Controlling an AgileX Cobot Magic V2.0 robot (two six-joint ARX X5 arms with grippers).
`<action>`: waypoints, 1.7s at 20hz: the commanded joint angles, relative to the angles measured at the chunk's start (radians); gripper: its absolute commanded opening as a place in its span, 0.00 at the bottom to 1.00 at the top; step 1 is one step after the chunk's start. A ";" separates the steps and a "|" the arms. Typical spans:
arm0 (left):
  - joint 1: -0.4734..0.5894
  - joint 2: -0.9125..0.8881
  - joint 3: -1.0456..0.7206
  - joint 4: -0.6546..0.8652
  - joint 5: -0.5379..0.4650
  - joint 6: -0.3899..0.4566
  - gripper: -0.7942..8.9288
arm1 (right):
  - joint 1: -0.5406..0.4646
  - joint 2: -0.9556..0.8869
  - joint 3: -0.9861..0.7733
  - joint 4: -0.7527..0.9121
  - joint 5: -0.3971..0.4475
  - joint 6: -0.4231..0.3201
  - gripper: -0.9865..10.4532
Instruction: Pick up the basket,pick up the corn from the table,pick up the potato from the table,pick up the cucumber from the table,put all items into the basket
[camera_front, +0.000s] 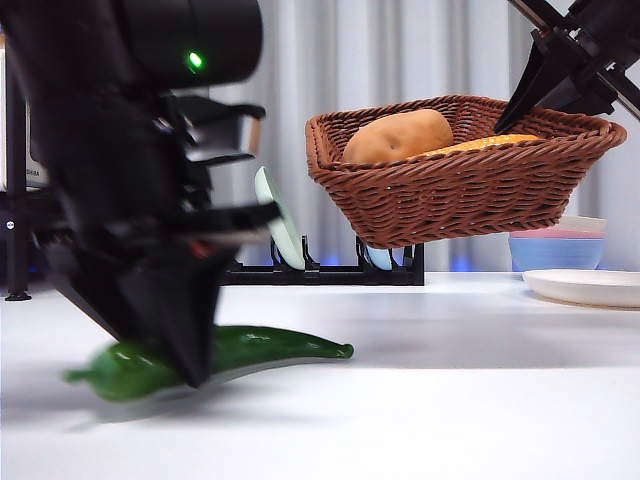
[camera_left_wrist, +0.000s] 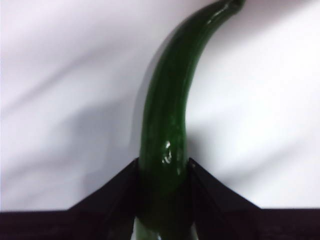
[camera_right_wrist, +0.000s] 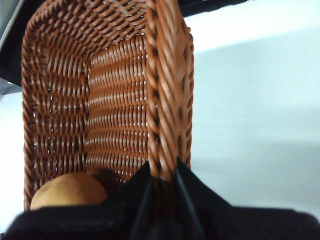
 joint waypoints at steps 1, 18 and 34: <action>0.002 -0.095 0.022 -0.108 0.076 0.174 0.07 | 0.001 -0.002 -0.002 0.017 -0.009 0.014 0.07; 0.002 -0.341 0.339 0.206 0.303 0.387 0.07 | 0.040 -0.002 -0.002 0.008 -0.012 0.014 0.07; 0.142 -0.018 0.339 0.272 0.063 0.262 0.07 | 0.198 -0.002 -0.002 -0.032 -0.008 0.014 0.07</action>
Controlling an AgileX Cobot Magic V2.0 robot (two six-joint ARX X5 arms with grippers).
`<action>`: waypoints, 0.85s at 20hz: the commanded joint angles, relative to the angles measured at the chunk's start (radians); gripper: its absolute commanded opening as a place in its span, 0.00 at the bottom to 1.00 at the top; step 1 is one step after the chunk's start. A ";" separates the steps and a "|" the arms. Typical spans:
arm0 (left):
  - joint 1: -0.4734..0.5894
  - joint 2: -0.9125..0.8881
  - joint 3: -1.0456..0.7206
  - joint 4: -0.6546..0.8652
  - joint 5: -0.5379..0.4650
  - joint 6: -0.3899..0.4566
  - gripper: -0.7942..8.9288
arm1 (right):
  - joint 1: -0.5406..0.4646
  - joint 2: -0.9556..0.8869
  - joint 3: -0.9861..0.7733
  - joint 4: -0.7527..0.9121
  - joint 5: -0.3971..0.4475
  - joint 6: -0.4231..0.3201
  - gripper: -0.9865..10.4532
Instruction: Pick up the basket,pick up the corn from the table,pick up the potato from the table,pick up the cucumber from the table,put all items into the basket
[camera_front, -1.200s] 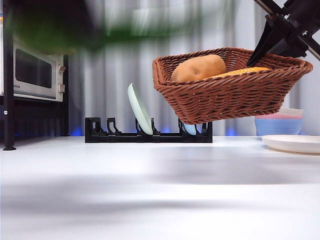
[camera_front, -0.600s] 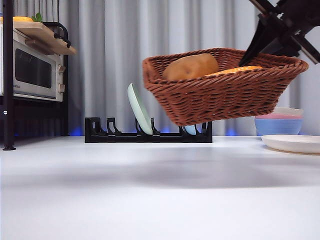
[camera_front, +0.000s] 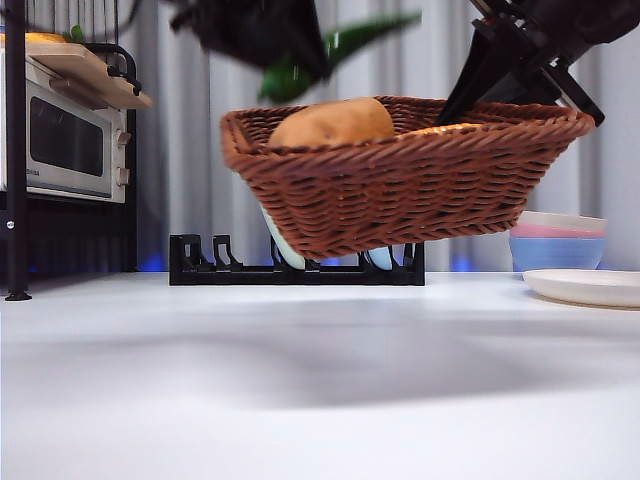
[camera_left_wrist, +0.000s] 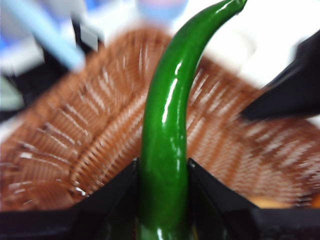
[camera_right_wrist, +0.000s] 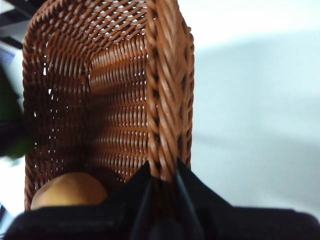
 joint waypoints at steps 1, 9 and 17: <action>0.014 0.031 -0.008 -0.020 -0.001 -0.011 0.07 | 0.017 -0.002 -0.002 0.017 -0.008 0.014 0.07; 0.021 0.039 -0.008 -0.084 -0.007 -0.054 0.65 | 0.027 -0.002 -0.002 0.017 -0.008 0.014 0.07; 0.019 -0.053 0.117 -0.180 -0.036 -0.067 0.64 | 0.022 0.017 -0.002 0.032 0.122 0.041 0.07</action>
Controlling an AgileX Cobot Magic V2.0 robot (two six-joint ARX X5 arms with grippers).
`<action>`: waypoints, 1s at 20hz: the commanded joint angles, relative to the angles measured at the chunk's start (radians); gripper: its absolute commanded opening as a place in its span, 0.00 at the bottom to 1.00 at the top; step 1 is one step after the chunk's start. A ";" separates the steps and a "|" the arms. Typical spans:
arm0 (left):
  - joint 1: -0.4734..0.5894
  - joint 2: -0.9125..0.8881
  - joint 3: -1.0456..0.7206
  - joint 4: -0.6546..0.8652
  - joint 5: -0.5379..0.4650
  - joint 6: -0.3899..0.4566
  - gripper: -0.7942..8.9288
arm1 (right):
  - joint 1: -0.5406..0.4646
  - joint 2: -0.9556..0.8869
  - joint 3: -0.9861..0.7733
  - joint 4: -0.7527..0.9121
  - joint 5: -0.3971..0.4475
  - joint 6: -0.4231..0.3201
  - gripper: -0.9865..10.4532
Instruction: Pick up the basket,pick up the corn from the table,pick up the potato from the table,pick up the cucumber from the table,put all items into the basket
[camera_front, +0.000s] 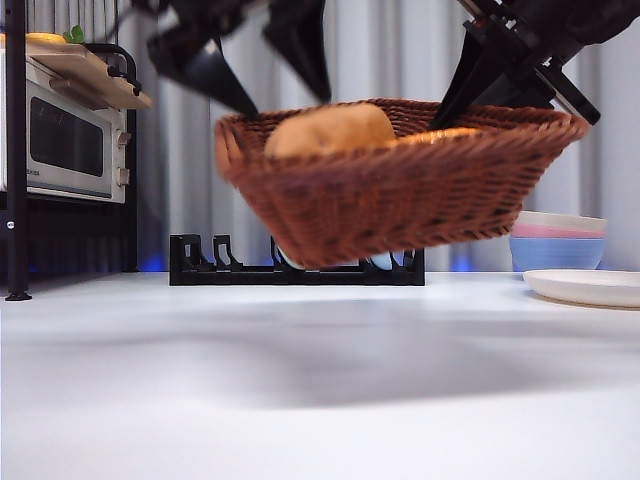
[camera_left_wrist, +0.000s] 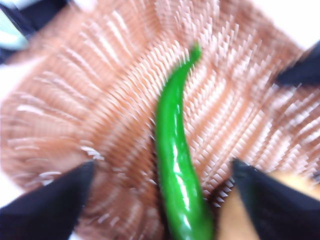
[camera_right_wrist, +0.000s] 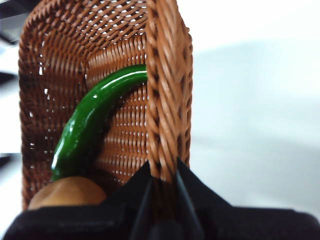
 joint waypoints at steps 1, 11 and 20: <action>0.001 -0.050 0.051 -0.011 -0.002 -0.010 0.64 | -0.008 0.031 -0.002 0.039 0.030 0.053 0.07; 0.001 -0.150 0.111 -0.053 -0.003 -0.010 0.63 | -0.054 0.323 -0.002 0.097 0.031 0.150 0.07; 0.002 -0.150 0.111 -0.126 -0.022 0.026 0.63 | -0.060 0.246 -0.001 0.086 0.193 0.019 0.56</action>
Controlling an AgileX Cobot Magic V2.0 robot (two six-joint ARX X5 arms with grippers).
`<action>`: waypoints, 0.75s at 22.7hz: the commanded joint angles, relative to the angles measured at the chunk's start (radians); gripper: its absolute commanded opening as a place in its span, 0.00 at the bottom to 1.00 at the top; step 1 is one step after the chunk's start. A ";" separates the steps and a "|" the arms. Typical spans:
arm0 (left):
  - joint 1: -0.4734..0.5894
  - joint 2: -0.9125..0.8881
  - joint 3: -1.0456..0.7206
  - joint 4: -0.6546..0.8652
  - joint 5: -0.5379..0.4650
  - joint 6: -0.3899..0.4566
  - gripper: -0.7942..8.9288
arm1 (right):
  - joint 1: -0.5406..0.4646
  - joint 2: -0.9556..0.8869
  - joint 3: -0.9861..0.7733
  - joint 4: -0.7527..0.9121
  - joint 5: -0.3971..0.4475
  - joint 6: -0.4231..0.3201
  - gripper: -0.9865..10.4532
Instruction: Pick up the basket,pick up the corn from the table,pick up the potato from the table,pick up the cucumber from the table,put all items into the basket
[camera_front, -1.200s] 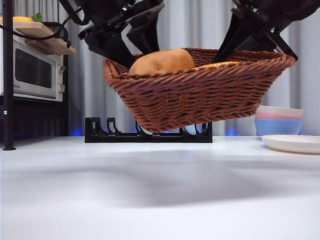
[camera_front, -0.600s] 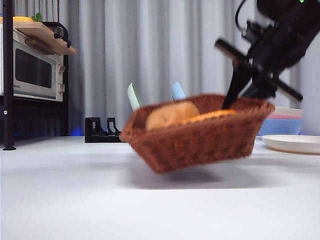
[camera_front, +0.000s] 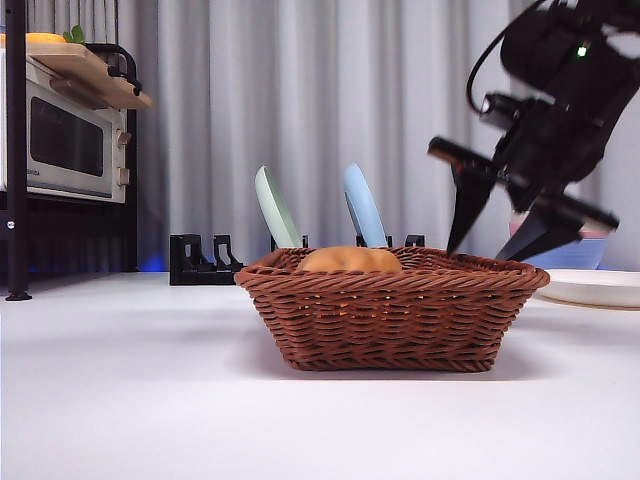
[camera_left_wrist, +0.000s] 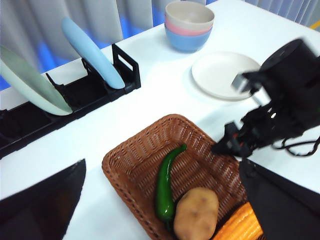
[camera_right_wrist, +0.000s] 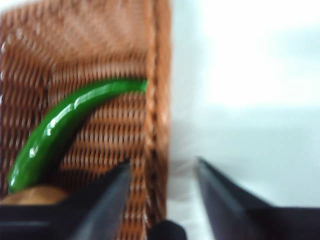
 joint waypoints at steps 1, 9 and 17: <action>0.003 0.002 -0.003 -0.013 -0.014 0.027 0.63 | -0.003 -0.068 -0.001 0.002 0.005 -0.084 0.56; 0.003 -0.009 -0.003 -0.207 -0.112 0.127 0.08 | 0.015 -0.403 -0.001 -0.087 -0.002 -0.290 0.19; 0.003 -0.074 -0.036 -0.233 -0.114 0.140 0.07 | 0.042 -0.606 -0.024 -0.152 0.002 -0.383 0.08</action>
